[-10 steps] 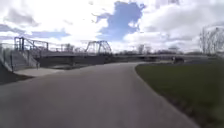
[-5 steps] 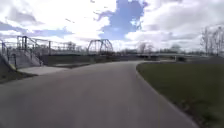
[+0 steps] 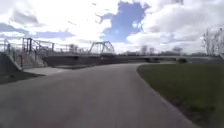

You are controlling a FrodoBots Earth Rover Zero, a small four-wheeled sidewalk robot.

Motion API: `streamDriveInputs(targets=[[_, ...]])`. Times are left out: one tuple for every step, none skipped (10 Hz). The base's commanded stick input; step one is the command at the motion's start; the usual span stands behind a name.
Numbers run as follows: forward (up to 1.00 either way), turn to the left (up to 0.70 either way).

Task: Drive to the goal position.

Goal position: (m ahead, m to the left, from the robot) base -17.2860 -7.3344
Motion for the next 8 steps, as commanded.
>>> streamDriveInputs(targets=[[0.00, 0.00], [0.00, 0.00], [0.02, 0.00], [0.99, 0.00], [0.52, 0.00], [0.04, 0.00], [0.00, 0.00], [0.00, 0.00]])
